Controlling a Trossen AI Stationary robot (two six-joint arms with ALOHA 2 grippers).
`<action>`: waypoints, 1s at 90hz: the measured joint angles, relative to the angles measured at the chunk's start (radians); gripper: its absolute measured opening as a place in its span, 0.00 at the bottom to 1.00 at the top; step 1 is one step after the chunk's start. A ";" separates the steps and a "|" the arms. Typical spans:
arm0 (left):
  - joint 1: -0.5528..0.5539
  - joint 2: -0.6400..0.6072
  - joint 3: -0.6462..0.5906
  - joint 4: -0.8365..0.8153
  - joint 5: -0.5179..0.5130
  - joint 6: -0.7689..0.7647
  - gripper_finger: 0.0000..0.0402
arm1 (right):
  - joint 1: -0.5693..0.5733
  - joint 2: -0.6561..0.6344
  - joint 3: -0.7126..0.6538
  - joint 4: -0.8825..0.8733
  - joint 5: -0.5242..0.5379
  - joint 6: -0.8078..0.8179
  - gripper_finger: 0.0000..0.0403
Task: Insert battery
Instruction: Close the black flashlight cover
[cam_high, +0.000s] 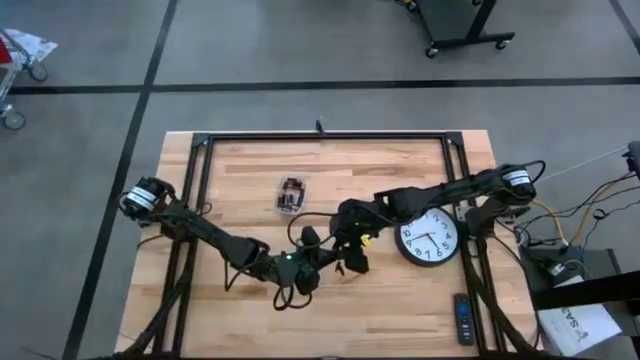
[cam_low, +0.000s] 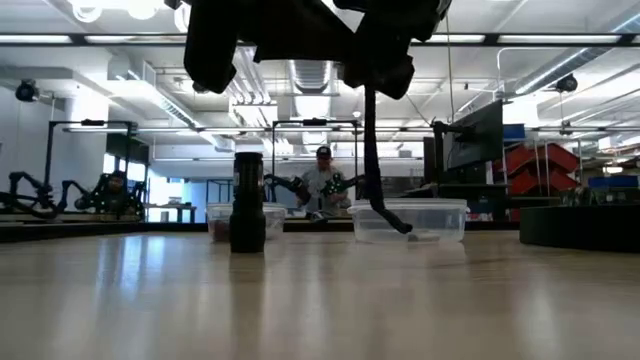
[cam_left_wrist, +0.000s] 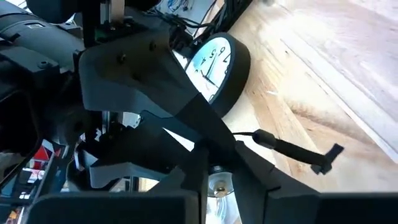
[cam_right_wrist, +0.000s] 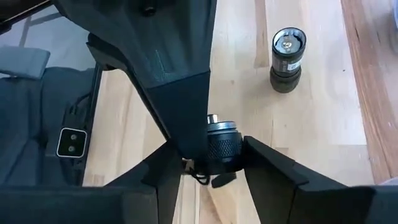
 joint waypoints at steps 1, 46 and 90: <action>0.000 0.000 0.000 0.000 0.000 0.000 0.08 | 0.000 0.000 0.000 0.000 0.000 0.000 0.35; 0.017 0.000 -0.023 0.008 0.005 -0.067 0.05 | 0.008 0.000 -0.001 -0.017 0.045 -0.061 0.18; 0.020 -0.005 -0.024 -0.015 -0.002 -0.015 0.30 | 0.009 0.000 -0.006 -0.017 0.057 -0.073 0.18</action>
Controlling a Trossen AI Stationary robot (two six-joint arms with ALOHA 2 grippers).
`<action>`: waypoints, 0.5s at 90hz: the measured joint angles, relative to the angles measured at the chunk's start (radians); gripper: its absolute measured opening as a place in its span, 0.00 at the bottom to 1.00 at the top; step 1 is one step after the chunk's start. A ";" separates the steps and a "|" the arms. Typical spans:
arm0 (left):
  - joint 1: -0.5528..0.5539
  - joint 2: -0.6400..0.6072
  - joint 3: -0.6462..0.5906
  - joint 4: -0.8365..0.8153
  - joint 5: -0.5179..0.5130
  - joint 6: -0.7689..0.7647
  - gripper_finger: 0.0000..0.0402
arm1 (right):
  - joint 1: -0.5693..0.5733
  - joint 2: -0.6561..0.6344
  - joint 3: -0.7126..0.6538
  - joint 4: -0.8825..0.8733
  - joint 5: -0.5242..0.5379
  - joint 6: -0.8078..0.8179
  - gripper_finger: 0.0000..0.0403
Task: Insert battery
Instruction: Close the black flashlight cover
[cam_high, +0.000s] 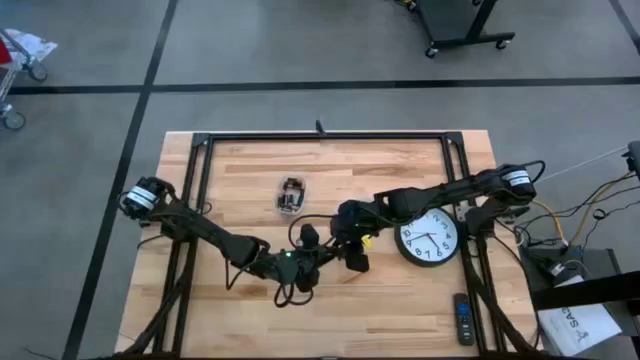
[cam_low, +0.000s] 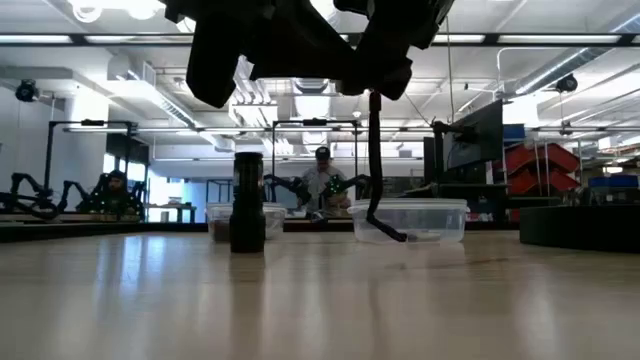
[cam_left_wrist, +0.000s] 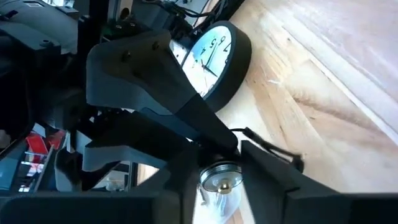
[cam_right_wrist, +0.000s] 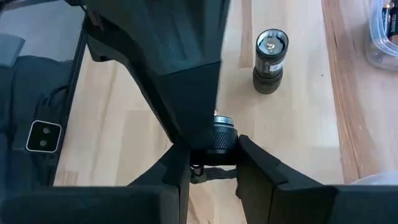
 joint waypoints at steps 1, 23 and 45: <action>0.000 0.000 0.000 -0.001 -0.001 0.000 0.31 | 0.000 0.000 0.000 0.000 0.000 0.000 0.18; 0.019 0.023 0.000 -0.009 -0.003 0.001 0.57 | 0.000 0.000 0.000 -0.010 0.000 0.001 0.18; 0.022 0.049 -0.001 0.061 -0.005 -0.006 0.56 | 0.001 0.000 0.000 -0.018 -0.008 0.015 0.19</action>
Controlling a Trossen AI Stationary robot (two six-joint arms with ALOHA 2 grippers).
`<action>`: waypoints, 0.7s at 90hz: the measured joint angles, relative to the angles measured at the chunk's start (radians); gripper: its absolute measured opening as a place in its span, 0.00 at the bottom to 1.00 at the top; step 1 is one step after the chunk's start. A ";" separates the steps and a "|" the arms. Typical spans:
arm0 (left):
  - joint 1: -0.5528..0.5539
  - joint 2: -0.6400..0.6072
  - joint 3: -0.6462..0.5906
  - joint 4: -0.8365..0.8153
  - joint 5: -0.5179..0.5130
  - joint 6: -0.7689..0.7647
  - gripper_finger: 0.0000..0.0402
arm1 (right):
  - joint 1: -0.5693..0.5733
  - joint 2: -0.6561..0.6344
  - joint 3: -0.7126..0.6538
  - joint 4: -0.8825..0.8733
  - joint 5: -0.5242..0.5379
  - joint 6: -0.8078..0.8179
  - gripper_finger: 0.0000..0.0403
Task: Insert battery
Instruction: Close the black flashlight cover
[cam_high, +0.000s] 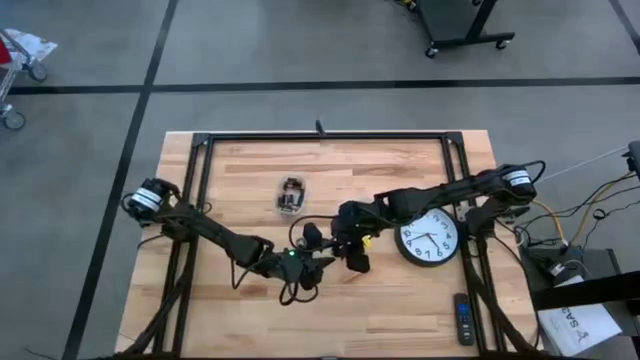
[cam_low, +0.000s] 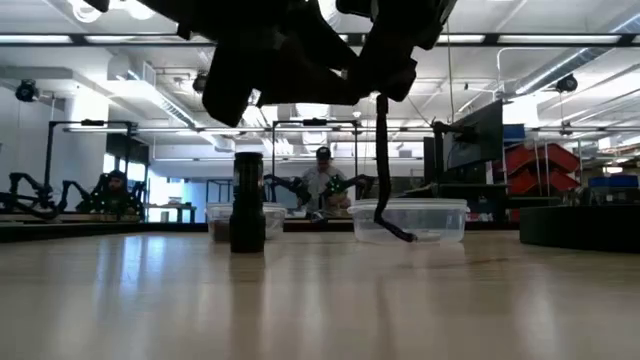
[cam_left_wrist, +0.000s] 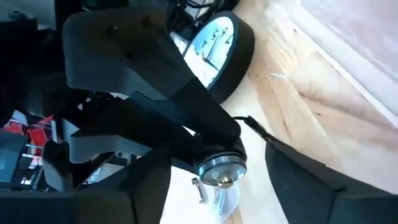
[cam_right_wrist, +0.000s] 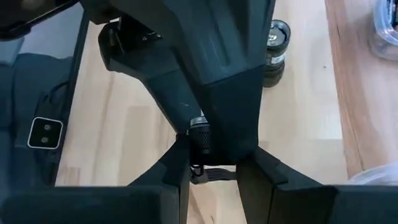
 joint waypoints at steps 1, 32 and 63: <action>0.000 0.001 0.000 0.001 -0.001 0.000 0.55 | 0.000 0.000 0.000 0.000 0.000 0.001 0.19; 0.000 0.009 0.000 0.019 0.007 0.013 0.28 | 0.000 0.000 0.003 0.004 -0.024 0.010 0.19; 0.000 0.009 0.000 0.033 0.009 0.018 0.23 | -0.001 0.000 0.003 0.003 -0.042 0.006 0.24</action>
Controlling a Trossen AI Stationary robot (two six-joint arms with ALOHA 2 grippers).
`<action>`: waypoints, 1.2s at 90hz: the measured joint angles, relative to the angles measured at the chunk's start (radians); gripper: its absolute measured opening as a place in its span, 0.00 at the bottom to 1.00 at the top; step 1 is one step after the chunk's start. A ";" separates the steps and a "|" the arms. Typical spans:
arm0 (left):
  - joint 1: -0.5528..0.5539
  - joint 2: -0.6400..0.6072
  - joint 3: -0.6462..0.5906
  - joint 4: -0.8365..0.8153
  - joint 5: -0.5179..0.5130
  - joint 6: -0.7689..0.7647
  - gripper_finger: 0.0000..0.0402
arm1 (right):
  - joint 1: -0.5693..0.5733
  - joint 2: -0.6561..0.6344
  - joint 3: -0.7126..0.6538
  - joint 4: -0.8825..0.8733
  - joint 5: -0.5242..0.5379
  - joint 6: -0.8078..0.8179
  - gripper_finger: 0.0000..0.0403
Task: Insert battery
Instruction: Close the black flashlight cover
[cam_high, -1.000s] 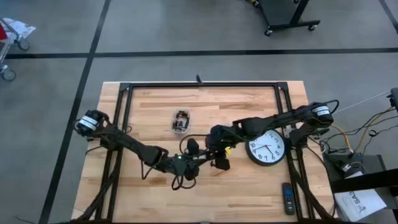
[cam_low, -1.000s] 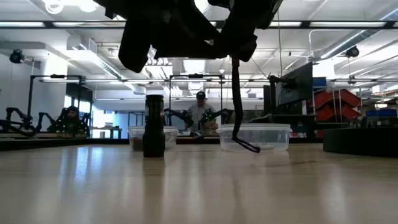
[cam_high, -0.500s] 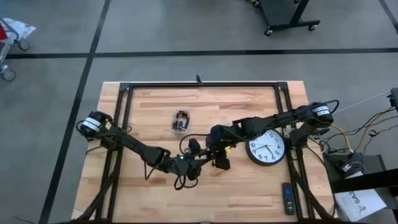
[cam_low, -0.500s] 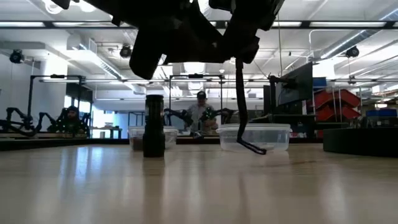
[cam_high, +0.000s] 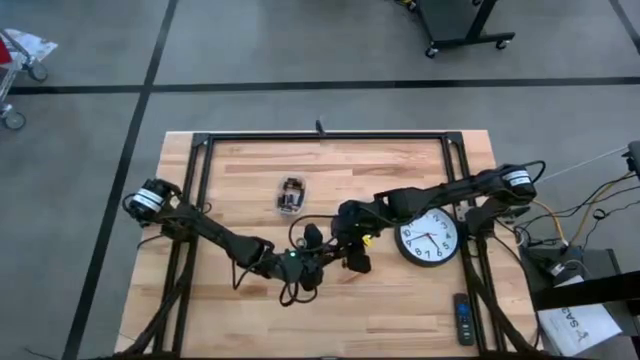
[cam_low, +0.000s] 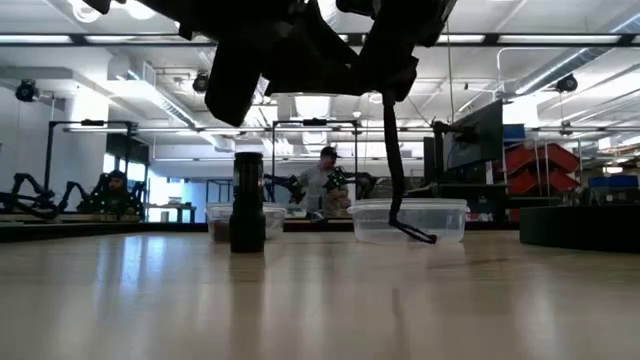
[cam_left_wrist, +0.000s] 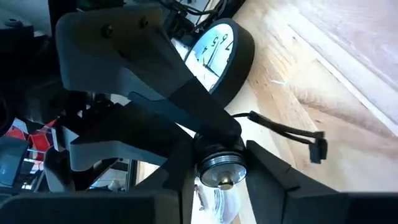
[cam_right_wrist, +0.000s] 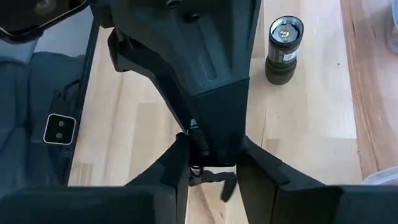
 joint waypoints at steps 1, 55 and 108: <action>0.000 0.000 0.000 0.000 0.000 -0.001 0.23 | 0.000 0.000 0.000 0.000 0.000 -0.001 0.24; -0.022 -0.077 -0.014 -0.120 -0.001 -0.231 0.22 | 0.035 -0.169 -0.089 -0.030 0.264 -0.148 0.44; 0.217 -0.227 -0.019 -0.260 0.574 -0.721 0.22 | 0.313 -0.134 -0.382 0.589 0.921 -0.644 0.45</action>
